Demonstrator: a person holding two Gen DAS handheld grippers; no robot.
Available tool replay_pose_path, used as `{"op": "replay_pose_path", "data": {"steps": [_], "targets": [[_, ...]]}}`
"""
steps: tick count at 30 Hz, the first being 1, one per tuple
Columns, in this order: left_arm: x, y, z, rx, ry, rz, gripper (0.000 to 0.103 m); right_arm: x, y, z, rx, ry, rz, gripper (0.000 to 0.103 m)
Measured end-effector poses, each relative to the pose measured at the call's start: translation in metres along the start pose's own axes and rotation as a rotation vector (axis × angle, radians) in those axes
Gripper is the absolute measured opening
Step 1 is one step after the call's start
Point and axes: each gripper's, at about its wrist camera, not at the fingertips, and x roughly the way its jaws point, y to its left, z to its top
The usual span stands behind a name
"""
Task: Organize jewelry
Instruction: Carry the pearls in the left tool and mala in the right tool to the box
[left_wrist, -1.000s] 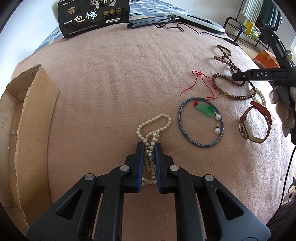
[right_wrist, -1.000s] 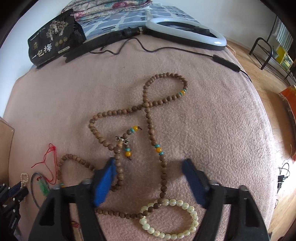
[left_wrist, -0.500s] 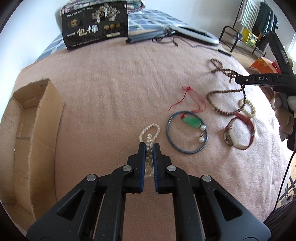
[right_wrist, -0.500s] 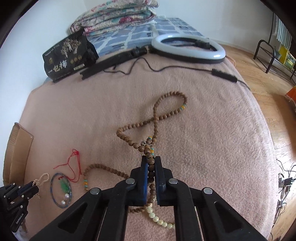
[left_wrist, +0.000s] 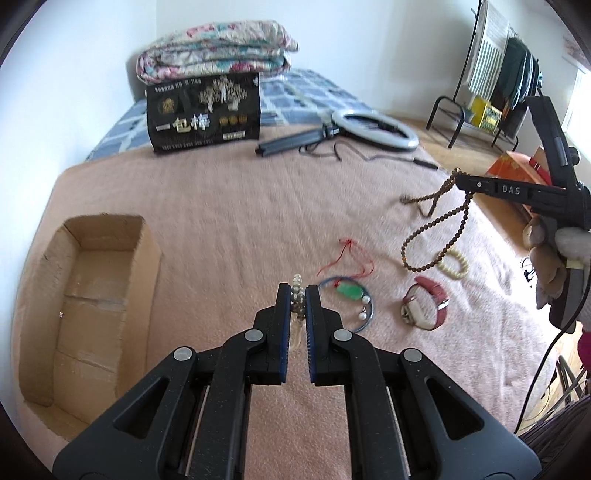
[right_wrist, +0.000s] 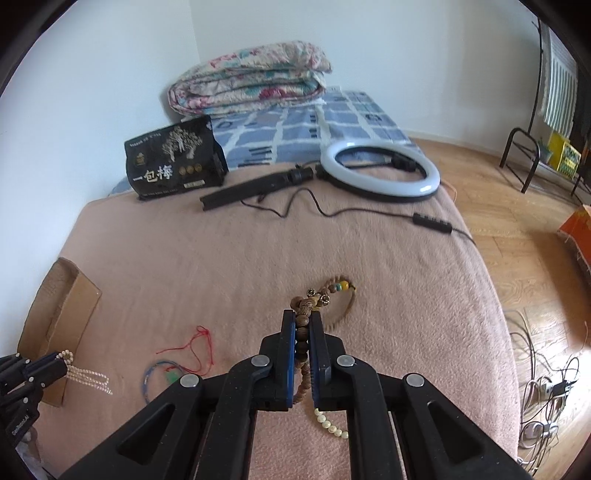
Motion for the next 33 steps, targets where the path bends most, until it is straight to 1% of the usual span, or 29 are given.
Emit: {"op": "replay_pose_path", "data": {"steps": [5, 10, 15, 21, 33], "targets": [[-0.030, 0.006, 0.004, -0.020, -0.060, -0.009, 0.005, -0.024, 0.013, 0.010, -0.010, -0.054, 0.007, 0.004], [-0.059, 0.022, 0.006, -0.059, -0.111, -0.011, 0.005, -0.046, 0.028, 0.020, -0.023, -0.090, 0.022, 0.004], [-0.083, 0.045, 0.006, -0.102, -0.158, 0.012, 0.005, -0.067, 0.051, 0.027, -0.056, -0.119, 0.051, 0.004], [-0.101, 0.073, -0.002, -0.137, -0.175, 0.047, 0.005, -0.080, 0.088, 0.032, -0.101, -0.127, 0.109, 0.004], [-0.126, 0.136, -0.027, -0.209, -0.192, 0.130, 0.005, -0.089, 0.183, 0.032, -0.218, -0.141, 0.242, 0.004]]}}
